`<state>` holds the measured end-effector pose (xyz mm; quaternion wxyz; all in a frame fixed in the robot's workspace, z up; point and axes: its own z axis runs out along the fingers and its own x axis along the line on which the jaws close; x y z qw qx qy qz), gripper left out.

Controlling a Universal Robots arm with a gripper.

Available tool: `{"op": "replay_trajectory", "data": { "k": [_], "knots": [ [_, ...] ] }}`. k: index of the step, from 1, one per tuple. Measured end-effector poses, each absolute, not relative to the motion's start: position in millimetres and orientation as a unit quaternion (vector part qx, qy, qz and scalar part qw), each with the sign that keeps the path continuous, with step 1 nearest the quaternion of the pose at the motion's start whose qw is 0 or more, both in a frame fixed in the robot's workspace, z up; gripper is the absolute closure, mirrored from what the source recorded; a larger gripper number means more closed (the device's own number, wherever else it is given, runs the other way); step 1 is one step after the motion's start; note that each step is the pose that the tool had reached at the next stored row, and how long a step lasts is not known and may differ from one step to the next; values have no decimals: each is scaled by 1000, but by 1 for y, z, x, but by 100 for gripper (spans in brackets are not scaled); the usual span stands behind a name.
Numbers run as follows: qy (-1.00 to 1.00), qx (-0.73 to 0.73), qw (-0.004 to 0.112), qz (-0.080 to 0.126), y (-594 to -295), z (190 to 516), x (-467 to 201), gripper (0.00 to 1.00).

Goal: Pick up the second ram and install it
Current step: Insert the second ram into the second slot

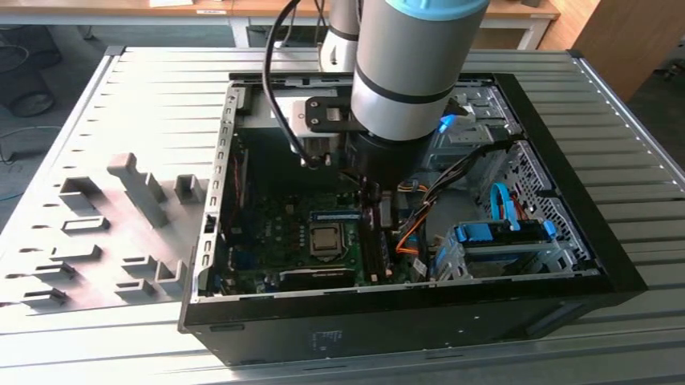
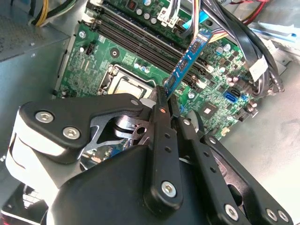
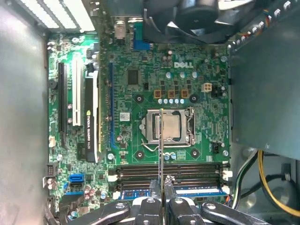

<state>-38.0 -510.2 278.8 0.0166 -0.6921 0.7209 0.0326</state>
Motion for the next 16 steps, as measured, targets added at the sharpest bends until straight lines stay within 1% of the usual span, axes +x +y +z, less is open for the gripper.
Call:
{"op": "replay_trajectory", "data": {
  "k": [16],
  "knots": [
    [784, -620, 19, 30, -510, 279, -38, 86]
  ]
}}
